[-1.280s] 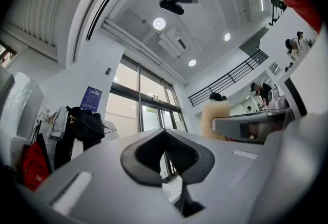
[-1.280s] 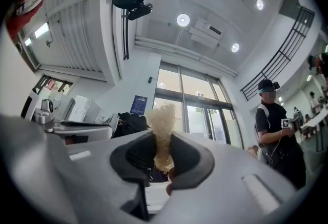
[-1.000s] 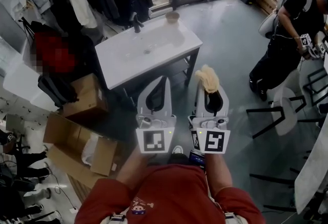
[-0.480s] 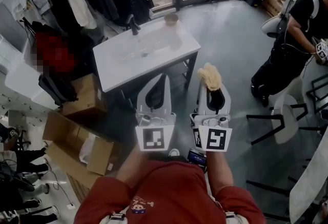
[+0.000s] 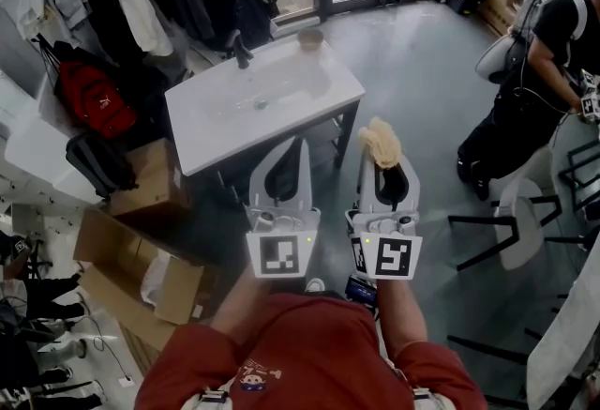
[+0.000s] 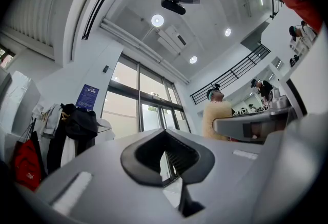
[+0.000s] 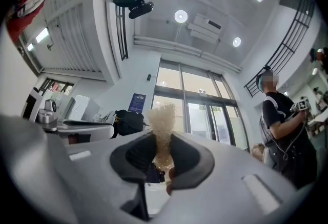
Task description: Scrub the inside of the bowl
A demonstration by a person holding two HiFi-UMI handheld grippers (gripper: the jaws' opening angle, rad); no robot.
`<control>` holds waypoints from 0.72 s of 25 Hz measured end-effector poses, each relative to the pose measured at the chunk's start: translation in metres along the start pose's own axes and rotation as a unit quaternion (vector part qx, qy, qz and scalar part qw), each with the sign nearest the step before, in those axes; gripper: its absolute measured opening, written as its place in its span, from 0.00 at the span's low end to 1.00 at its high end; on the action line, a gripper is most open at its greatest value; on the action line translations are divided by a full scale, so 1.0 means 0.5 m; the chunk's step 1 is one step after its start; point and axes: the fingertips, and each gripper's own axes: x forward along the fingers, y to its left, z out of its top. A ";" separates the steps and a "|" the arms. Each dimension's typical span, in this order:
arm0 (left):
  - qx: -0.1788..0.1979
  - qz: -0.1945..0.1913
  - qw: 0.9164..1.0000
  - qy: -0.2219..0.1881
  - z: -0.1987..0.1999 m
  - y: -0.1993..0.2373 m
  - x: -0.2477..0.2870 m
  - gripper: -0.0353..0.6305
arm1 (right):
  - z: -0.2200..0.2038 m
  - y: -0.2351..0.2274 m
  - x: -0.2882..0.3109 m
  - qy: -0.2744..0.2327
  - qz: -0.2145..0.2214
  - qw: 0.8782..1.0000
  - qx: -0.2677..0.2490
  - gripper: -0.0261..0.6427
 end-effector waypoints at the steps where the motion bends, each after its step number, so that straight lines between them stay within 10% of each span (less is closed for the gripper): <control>1: 0.001 -0.001 1.000 0.002 -0.009 0.003 0.007 0.06 | -0.006 -0.002 0.006 0.000 -0.001 1.000 -0.001 0.15; 18: -0.022 0.011 1.000 0.012 -0.135 0.112 0.174 0.06 | -0.124 0.010 0.199 0.023 0.009 1.000 -0.009 0.15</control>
